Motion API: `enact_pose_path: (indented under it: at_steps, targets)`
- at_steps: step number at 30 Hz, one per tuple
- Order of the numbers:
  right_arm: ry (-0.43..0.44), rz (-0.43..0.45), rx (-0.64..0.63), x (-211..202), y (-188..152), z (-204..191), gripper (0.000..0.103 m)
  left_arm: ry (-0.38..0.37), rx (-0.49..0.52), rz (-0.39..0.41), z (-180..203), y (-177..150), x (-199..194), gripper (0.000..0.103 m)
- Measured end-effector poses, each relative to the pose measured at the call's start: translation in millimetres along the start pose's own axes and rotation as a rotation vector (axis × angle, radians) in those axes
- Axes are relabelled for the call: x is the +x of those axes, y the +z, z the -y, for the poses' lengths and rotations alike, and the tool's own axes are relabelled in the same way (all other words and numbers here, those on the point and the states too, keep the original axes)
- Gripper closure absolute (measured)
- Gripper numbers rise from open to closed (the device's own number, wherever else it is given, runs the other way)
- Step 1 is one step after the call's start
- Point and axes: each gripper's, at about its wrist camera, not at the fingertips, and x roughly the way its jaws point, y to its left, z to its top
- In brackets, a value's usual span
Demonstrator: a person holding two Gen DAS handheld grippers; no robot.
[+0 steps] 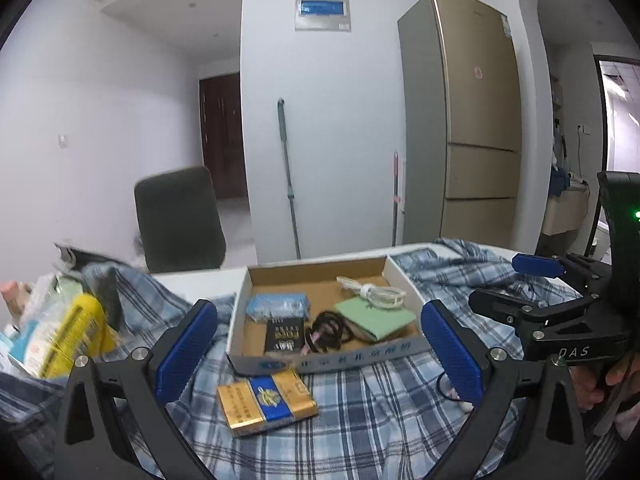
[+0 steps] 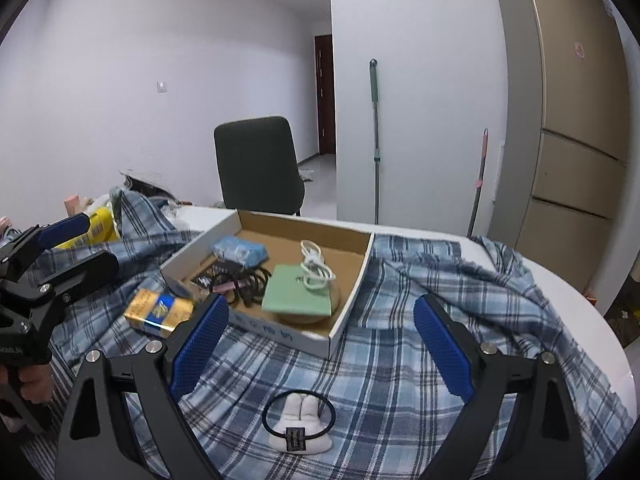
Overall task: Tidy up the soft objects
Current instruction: 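Withdraw both tools from the box back over the bed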
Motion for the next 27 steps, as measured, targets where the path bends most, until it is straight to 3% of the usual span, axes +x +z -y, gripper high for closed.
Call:
enact_pose_path:
  at_steps: [7,10,14,24,27]
  targets:
    - [0.021,-0.004,-0.026,4.2,-10.8,-1.5,0.007,-0.004,-0.011,-0.03,-8.2,-21.1,21.6,0.0]
    - [0.022,0.013,-0.037,1.0,-12.6,-3.8,0.001,0.037,0.013,-0.067,-8.2,-28.2,31.5,0.0]
    - [0.019,0.014,-0.059,0.3,-14.7,-8.6,0.001,0.026,-0.002,-0.122,-11.0,-33.7,43.1,0.0]
    - [0.007,-0.035,-0.028,7.4,-15.7,-2.4,0.001,-0.002,-0.011,-0.165,-12.4,-38.4,52.5,0.0]
    - [-0.012,-0.11,-0.038,13.0,-12.7,-1.1,0.001,-0.006,-0.012,-0.167,-12.5,-38.4,52.1,0.0]
